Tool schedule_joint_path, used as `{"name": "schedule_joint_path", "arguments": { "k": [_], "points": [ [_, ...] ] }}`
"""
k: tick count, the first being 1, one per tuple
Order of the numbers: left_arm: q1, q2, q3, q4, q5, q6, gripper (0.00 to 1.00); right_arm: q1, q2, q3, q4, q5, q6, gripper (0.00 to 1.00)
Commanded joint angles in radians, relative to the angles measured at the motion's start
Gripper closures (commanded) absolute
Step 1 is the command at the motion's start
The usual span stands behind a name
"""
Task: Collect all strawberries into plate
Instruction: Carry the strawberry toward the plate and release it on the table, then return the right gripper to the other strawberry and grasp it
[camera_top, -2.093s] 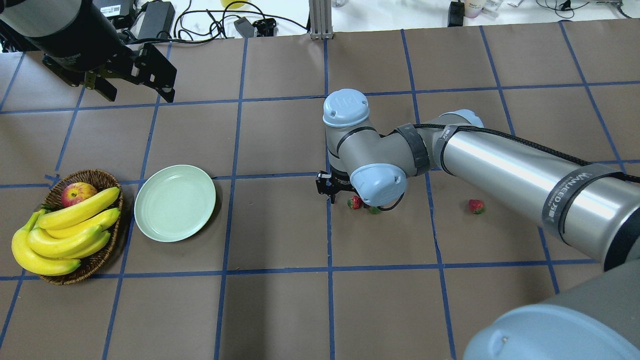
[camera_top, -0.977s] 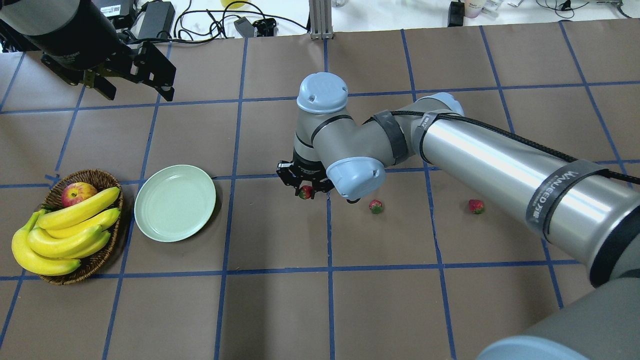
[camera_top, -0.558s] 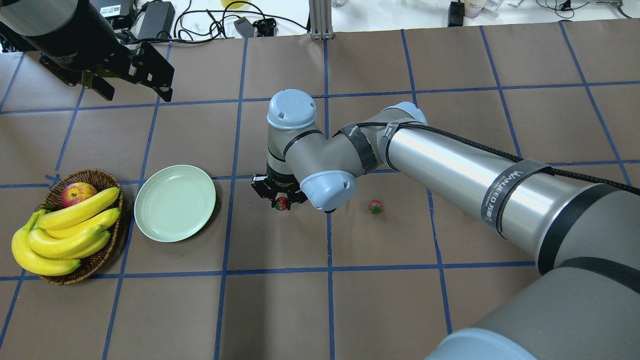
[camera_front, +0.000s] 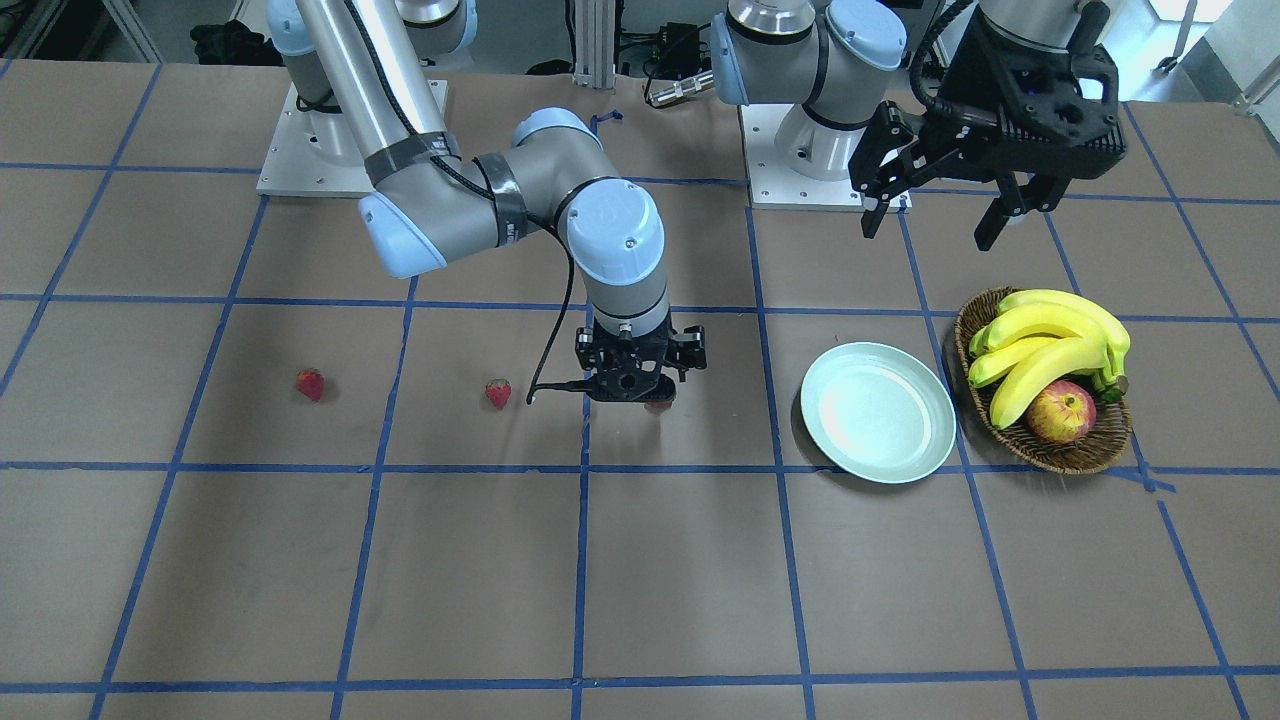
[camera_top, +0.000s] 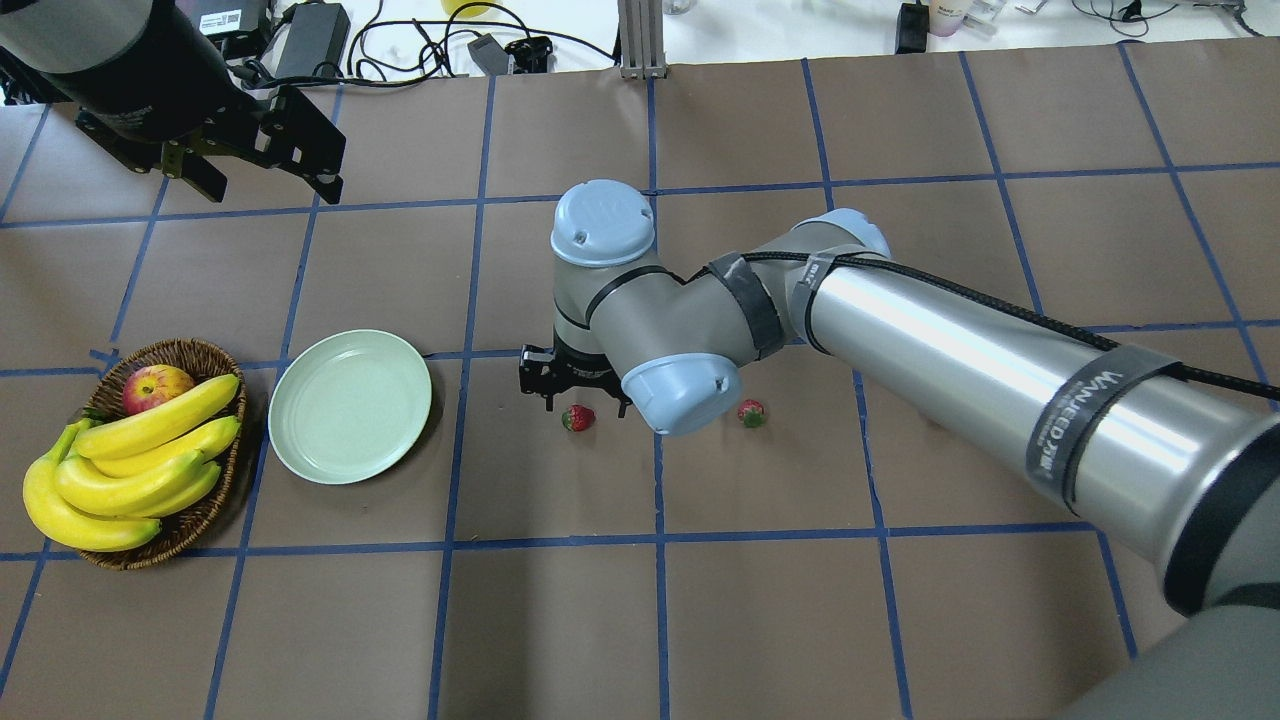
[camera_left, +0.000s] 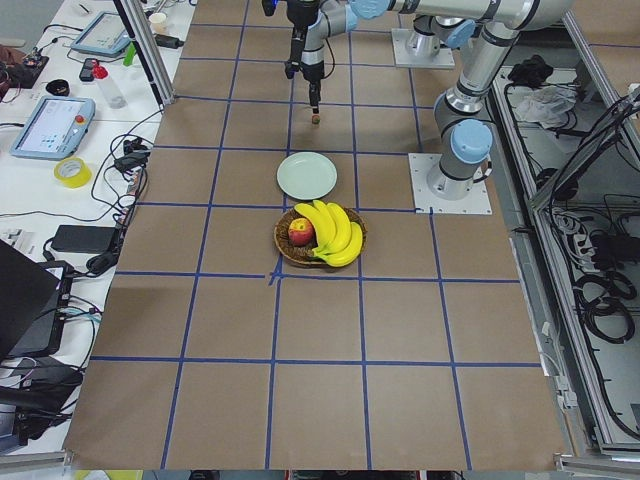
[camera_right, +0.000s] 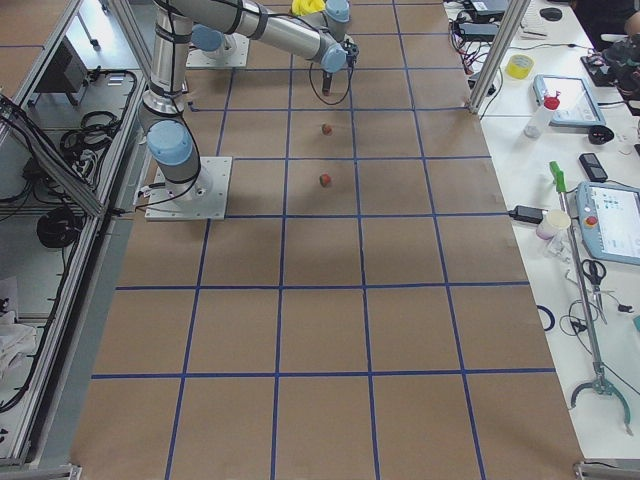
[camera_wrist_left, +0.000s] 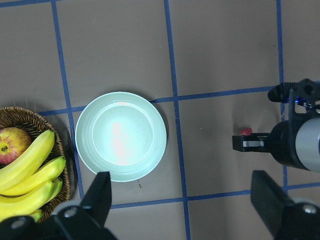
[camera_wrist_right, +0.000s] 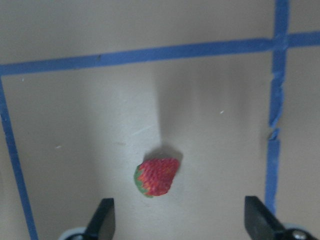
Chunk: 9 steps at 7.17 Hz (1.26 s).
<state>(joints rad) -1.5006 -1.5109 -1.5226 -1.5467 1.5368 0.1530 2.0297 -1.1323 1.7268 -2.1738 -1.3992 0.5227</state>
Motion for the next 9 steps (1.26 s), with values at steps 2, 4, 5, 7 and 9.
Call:
{"name": "schedule_joint_path", "arguments": {
  "k": [2, 4, 5, 7, 9],
  "points": [
    [0.0, -0.002, 0.002, 0.002, 0.002, 0.005, 0.0, -0.23, -0.133, 0.179, 0.025, -0.11, -0.25, 0.06],
    [-0.006, -0.018, -0.024, 0.066, -0.007, 0.036, 0.1, -0.267, -0.15, 0.286, -0.056, -0.098, -0.268, 0.13],
    [-0.007, -0.025, -0.033, 0.068, -0.004, 0.033, 0.06, -0.267, -0.121, 0.272, -0.066, -0.095, -0.27, 0.2],
    [-0.003, -0.026, -0.031, 0.068, -0.012, 0.033, 0.04, -0.266, -0.067, 0.248, -0.052, -0.093, -0.273, 0.48],
    [-0.003, -0.026, -0.024, 0.068, -0.01, 0.034, 0.06, -0.266, -0.075, 0.218, -0.031, -0.057, -0.244, 0.91]
  ]
}}
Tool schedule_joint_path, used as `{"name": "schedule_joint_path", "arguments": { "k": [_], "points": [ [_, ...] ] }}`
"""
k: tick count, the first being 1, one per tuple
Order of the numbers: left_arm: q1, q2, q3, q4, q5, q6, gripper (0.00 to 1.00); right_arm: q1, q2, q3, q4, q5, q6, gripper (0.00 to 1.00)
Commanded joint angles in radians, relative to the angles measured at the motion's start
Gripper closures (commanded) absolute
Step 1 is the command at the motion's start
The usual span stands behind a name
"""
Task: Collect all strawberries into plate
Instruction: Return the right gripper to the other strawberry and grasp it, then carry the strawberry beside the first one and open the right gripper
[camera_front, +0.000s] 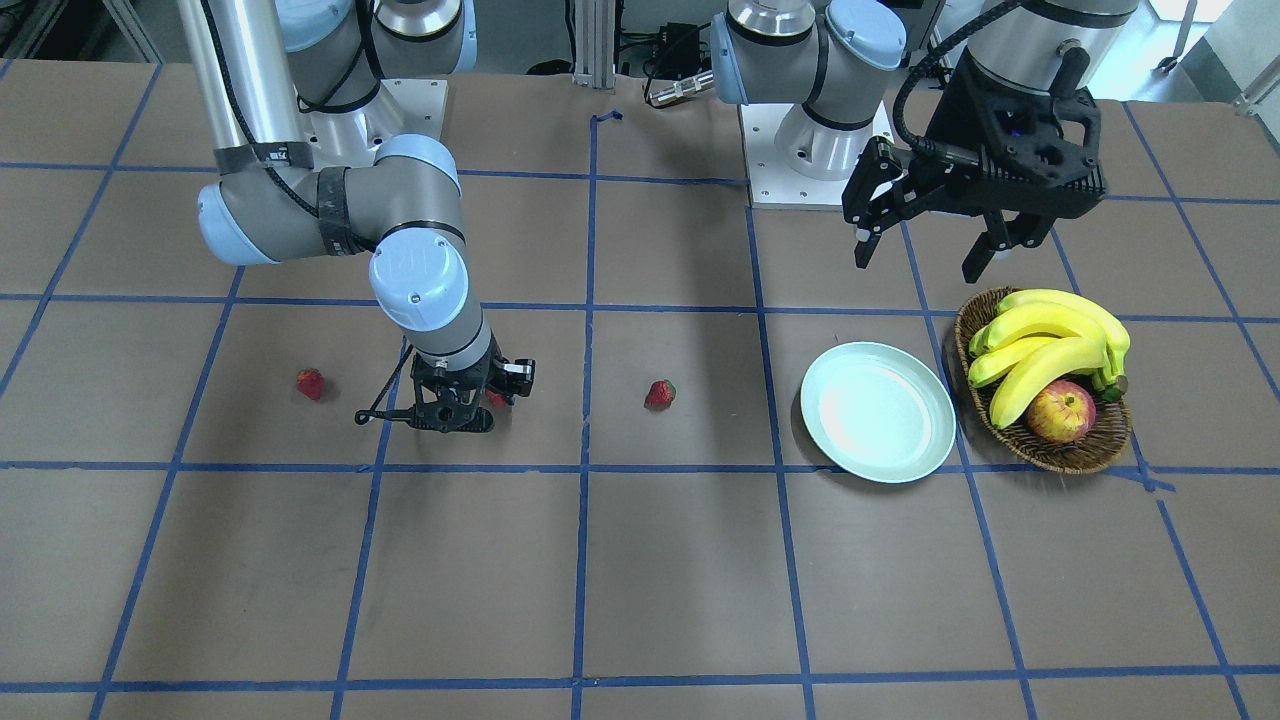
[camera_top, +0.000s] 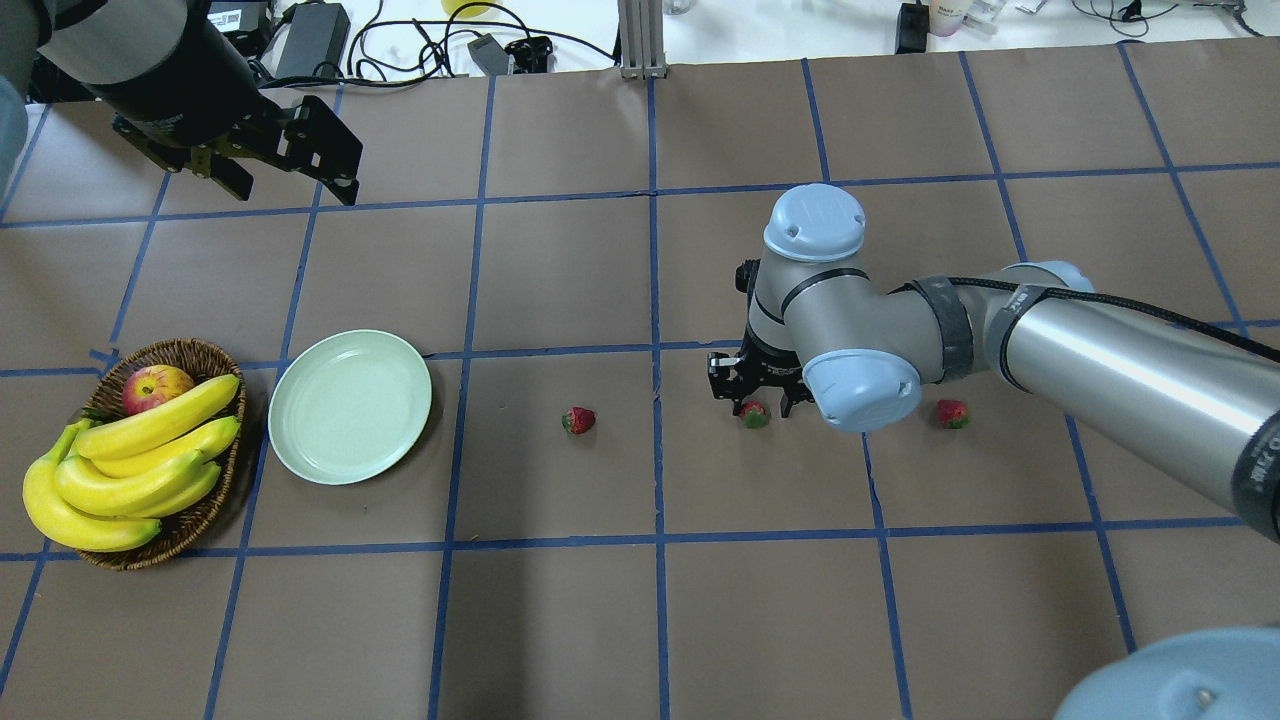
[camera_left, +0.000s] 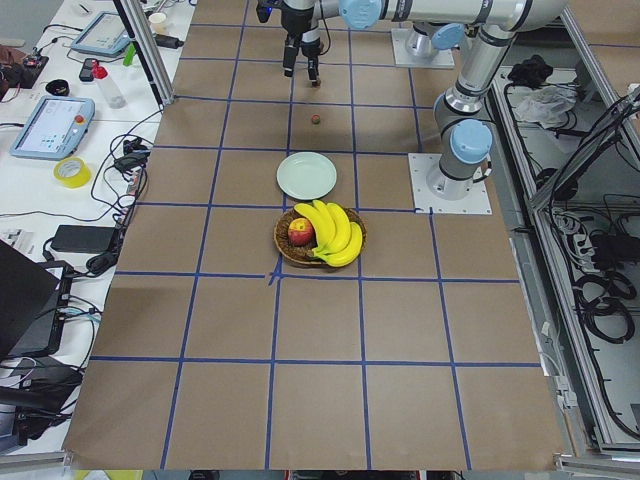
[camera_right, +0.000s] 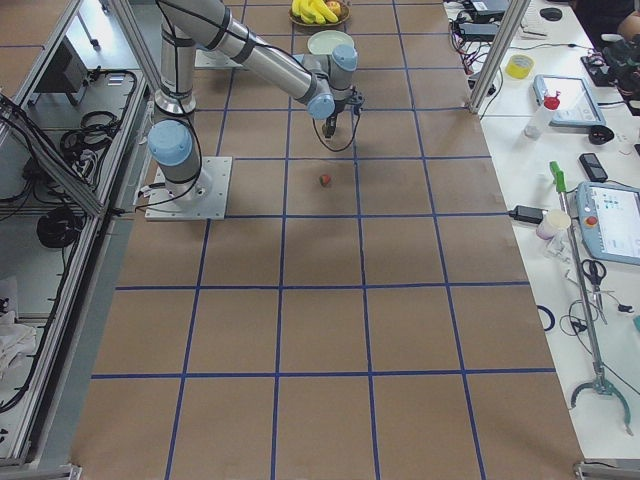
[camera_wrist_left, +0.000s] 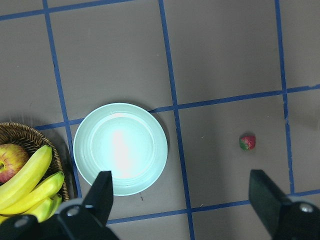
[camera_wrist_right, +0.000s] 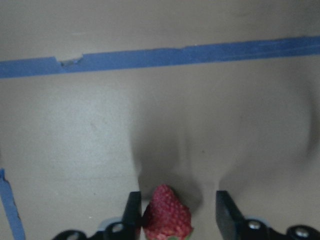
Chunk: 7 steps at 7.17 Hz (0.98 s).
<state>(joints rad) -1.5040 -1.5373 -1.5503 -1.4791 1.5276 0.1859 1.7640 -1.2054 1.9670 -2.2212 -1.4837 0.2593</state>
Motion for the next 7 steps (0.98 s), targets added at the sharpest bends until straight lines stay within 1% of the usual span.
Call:
{"name": "schedule_joint_path", "arguments": {
  "k": [1, 2, 3, 4, 5, 6, 7],
  "points": [
    [0.001, -0.001, 0.007, 0.003, 0.0, 0.001, 0.06, 0.002, -0.006, -0.057, 0.073, 0.09, 0.059, 1.0],
    [0.001, -0.001, 0.009, 0.003, -0.001, 0.0, 0.06, 0.011, -0.006, -0.085, 0.089, 0.103, 0.093, 1.0],
    [0.002, -0.001, 0.009, 0.003, 0.0, 0.0, 0.06, 0.047, -0.003, -0.111, 0.081, 0.205, 0.157, 1.0],
    [0.005, -0.006, 0.004, 0.012, -0.001, 0.0, 0.03, 0.099, 0.019, -0.156, 0.071, 0.271, 0.229, 1.0],
    [0.004, -0.007, 0.0, 0.01, 0.006, -0.009, 0.0, 0.148, 0.076, -0.177, 0.058, 0.286, 0.271, 1.0],
    [0.011, -0.006, 0.006, 0.01, 0.013, -0.005, 0.0, 0.173, 0.098, -0.192, 0.016, 0.286, 0.314, 1.0],
    [0.028, -0.003, -0.002, 0.0, 0.013, -0.006, 0.0, 0.18, 0.116, -0.188, 0.009, 0.283, 0.313, 1.0]
  ]
}}
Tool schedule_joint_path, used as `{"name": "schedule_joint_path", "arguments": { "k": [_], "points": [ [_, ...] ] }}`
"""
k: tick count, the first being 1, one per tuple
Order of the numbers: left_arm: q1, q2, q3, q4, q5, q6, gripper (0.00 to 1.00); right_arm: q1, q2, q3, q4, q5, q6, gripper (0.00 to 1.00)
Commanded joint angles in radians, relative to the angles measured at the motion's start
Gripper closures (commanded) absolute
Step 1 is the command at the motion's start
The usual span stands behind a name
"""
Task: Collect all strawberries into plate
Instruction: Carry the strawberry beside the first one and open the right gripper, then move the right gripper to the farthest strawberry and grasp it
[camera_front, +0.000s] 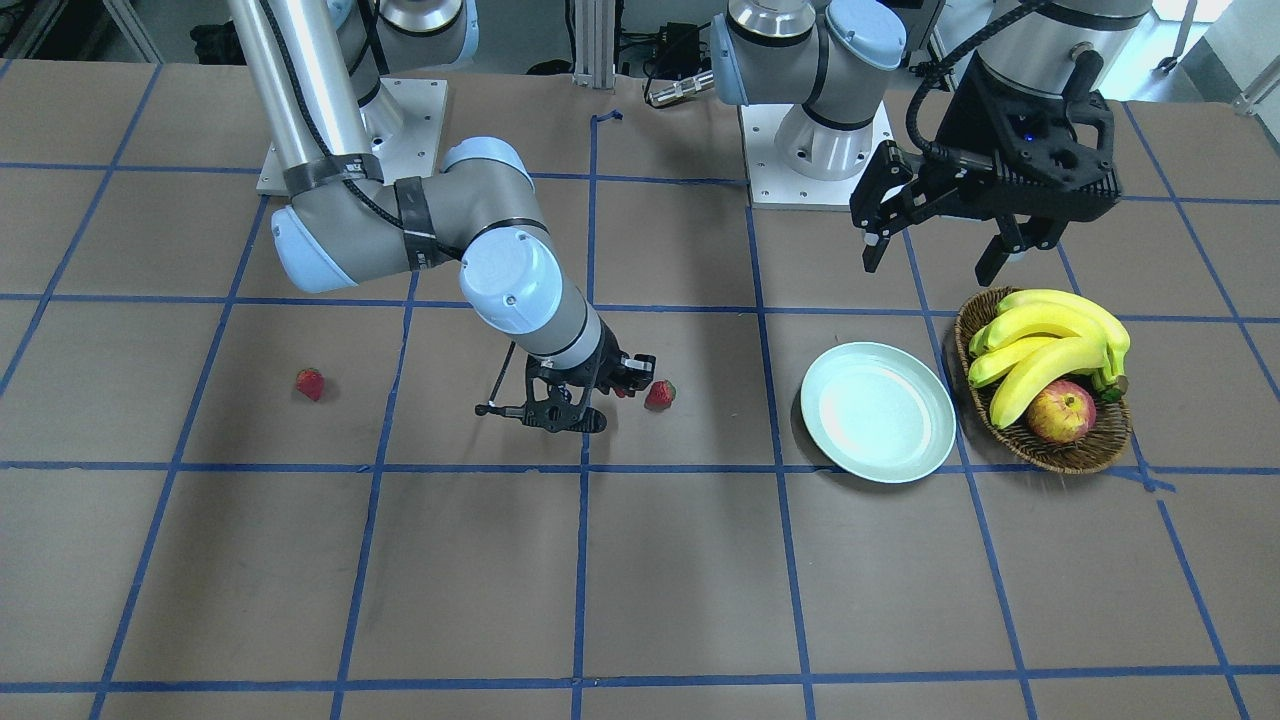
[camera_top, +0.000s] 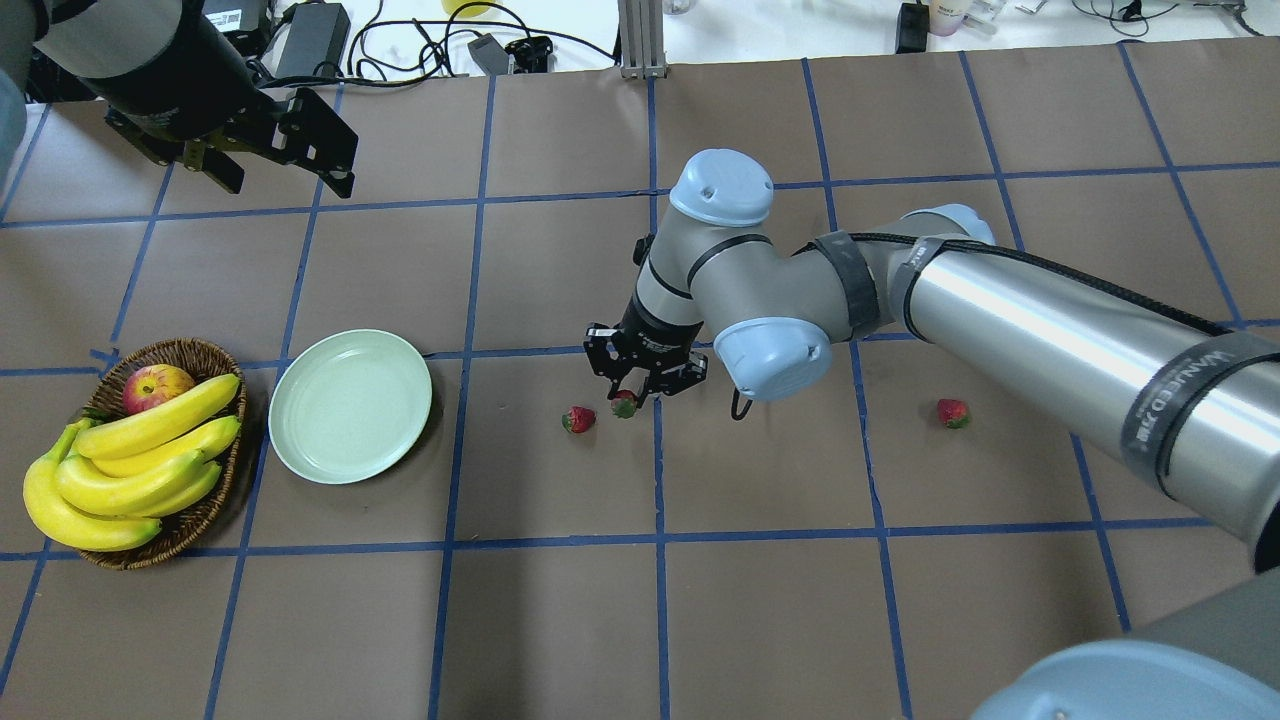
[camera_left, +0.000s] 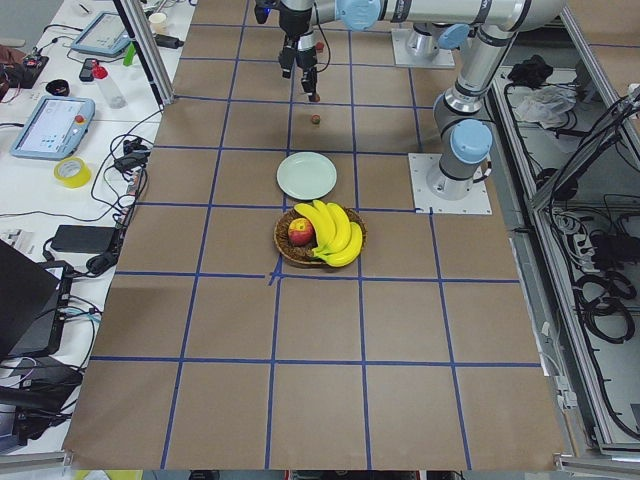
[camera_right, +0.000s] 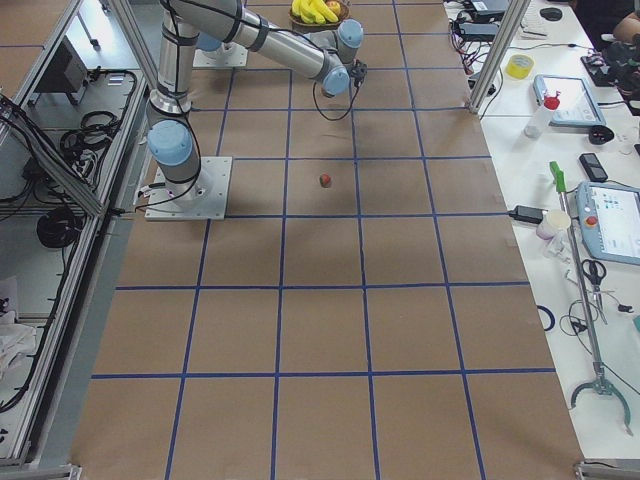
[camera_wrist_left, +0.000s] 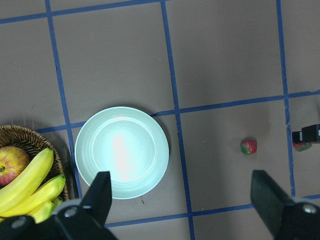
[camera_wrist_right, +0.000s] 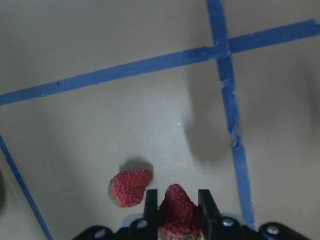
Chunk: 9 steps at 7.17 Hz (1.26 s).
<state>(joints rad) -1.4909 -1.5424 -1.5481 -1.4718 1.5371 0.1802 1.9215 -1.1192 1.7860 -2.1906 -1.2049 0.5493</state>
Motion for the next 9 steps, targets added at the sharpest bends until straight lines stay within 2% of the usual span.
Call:
{"name": "schedule_joint_path", "arguments": {
  "k": [1, 2, 4, 5, 6, 7, 9],
  "points": [
    [0.018, 0.001, -0.001, -0.007, 0.001, 0.001, 0.0, 0.022, 0.035, -0.001, -0.021, -0.008, 0.02, 0.49],
    [0.023, -0.001, 0.006, -0.004, 0.0, 0.001, 0.0, 0.022, 0.027, 0.0, -0.009, 0.002, 0.023, 0.0],
    [0.037, -0.001, 0.003, -0.004, -0.008, 0.001, 0.0, 0.008, -0.011, -0.005, -0.006, -0.045, -0.038, 0.0],
    [0.038, 0.001, 0.005, -0.005, -0.008, 0.001, 0.0, -0.039, -0.066, 0.001, 0.044, -0.229, -0.133, 0.0],
    [0.038, 0.001, 0.005, -0.005, -0.008, 0.001, 0.0, -0.124, -0.12, 0.004, 0.148, -0.301, -0.251, 0.06],
    [0.038, -0.001, 0.0, -0.004, -0.009, 0.001, 0.0, -0.224, -0.193, 0.041, 0.182, -0.303, -0.404, 0.11],
    [0.031, -0.004, -0.013, 0.004, -0.011, 0.001, 0.0, -0.396, -0.26, 0.131, 0.125, -0.384, -0.656, 0.11]
  ]
}}
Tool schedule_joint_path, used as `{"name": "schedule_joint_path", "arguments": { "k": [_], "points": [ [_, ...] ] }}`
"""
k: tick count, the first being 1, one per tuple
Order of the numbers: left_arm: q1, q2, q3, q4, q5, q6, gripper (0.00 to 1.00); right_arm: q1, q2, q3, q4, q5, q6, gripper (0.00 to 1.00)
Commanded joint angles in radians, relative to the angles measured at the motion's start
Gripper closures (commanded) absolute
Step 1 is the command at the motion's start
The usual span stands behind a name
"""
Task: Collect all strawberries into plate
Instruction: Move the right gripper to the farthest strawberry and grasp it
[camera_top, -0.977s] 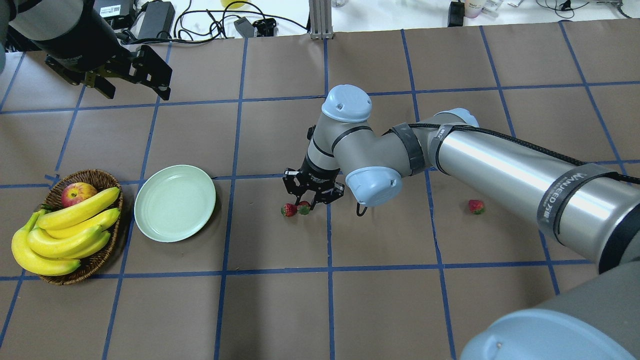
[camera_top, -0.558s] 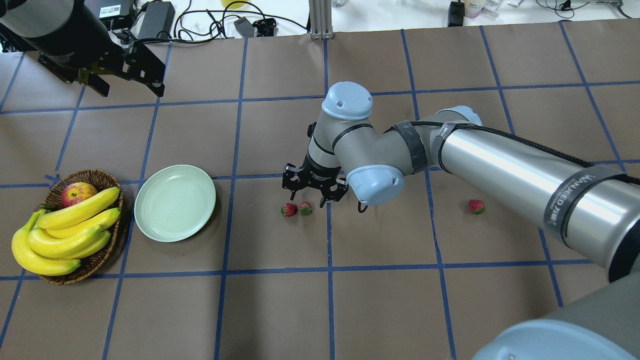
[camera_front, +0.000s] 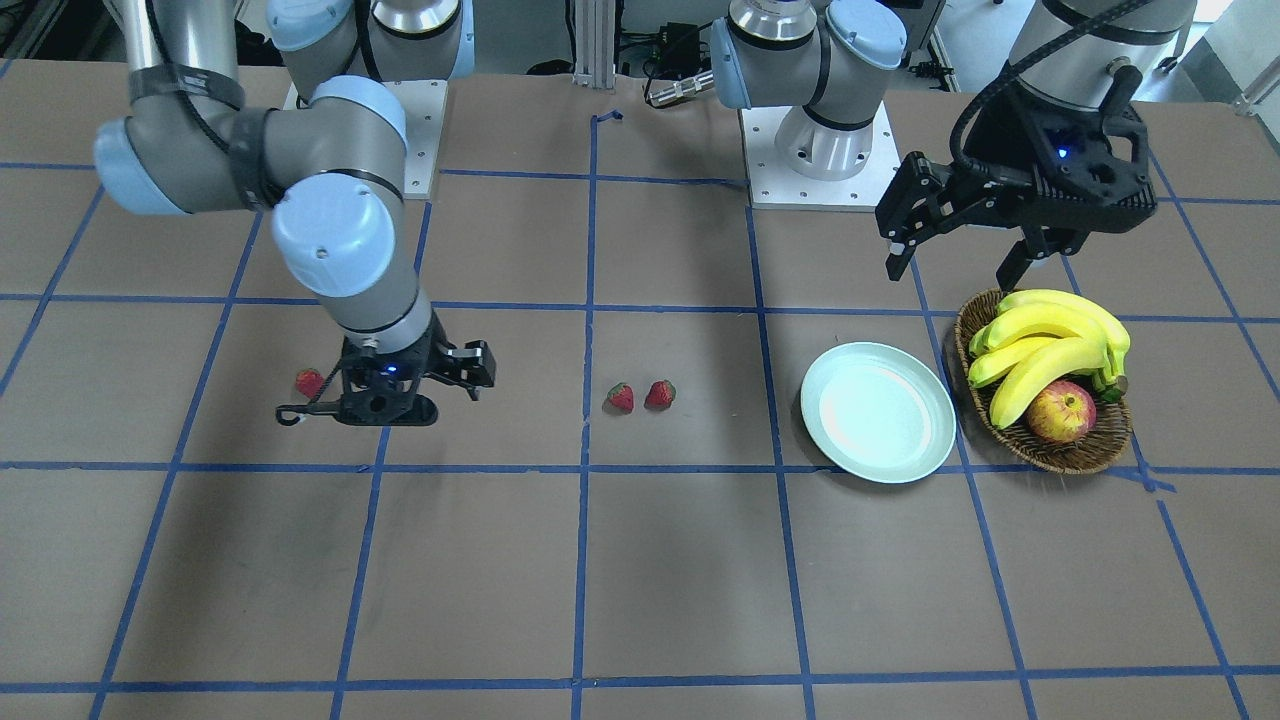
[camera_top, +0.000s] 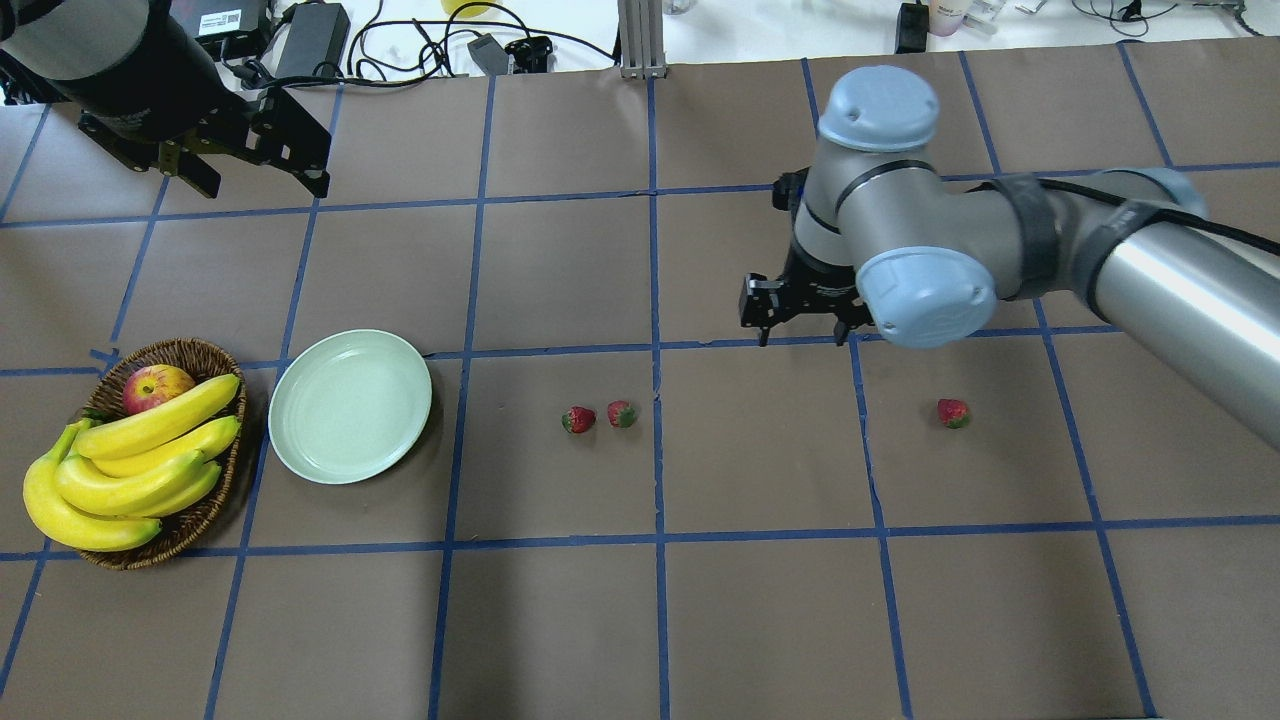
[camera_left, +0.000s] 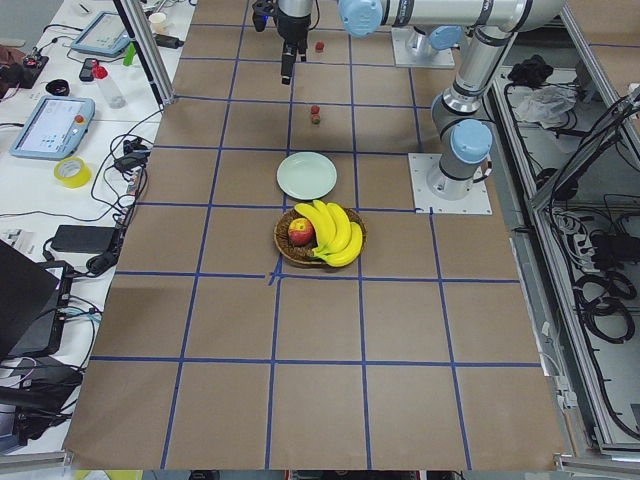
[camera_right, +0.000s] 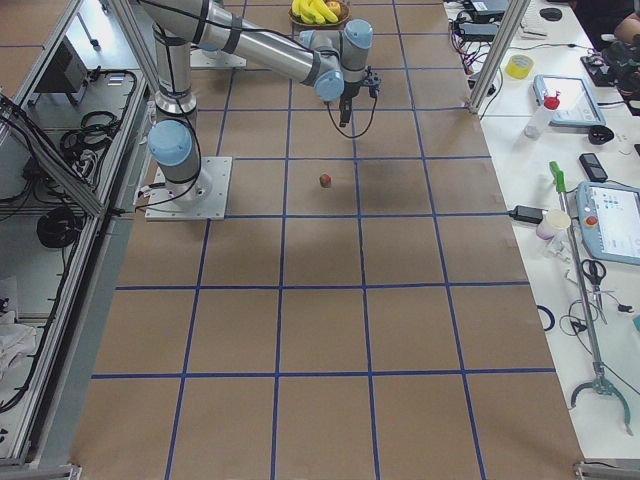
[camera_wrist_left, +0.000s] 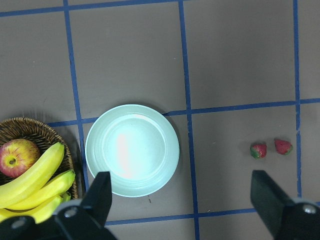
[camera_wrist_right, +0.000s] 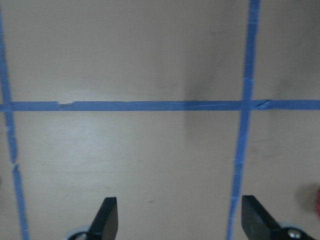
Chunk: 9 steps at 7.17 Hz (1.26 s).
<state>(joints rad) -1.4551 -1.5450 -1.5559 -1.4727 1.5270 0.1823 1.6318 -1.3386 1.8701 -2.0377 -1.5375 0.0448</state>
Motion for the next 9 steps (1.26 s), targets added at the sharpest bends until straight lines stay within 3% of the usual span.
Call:
{"name": "schedule_joint_path", "arguments": {
  "k": [1, 2, 4, 6, 7, 8, 9],
  "points": [
    [-0.007, -0.001, -0.006, 0.006, -0.001, -0.004, 0.0, -0.189, -0.039, 0.07, -0.044, -0.053, -0.289, 0.11],
    [-0.011, 0.0, 0.0, 0.006, -0.002, -0.003, 0.0, -0.282, -0.04, 0.108, -0.051, -0.041, -0.403, 0.11],
    [-0.013, 0.019, 0.022, 0.003, 0.004, -0.006, 0.0, -0.305, -0.028, 0.185, -0.058, -0.033, -0.404, 0.12],
    [-0.013, 0.02, 0.022, 0.002, -0.004, -0.009, 0.0, -0.305, 0.002, 0.263, -0.211, -0.038, -0.411, 0.15],
    [-0.013, 0.019, 0.01, 0.002, -0.002, -0.004, 0.0, -0.305, 0.01, 0.268, -0.213, -0.048, -0.414, 0.23],
    [-0.014, 0.01, 0.004, 0.003, -0.004, -0.007, 0.0, -0.305, 0.01, 0.268, -0.202, -0.038, -0.415, 0.56],
    [-0.013, 0.01, 0.003, 0.005, -0.004, -0.004, 0.0, -0.305, 0.01, 0.268, -0.199, -0.036, -0.416, 0.67]
  ]
}}
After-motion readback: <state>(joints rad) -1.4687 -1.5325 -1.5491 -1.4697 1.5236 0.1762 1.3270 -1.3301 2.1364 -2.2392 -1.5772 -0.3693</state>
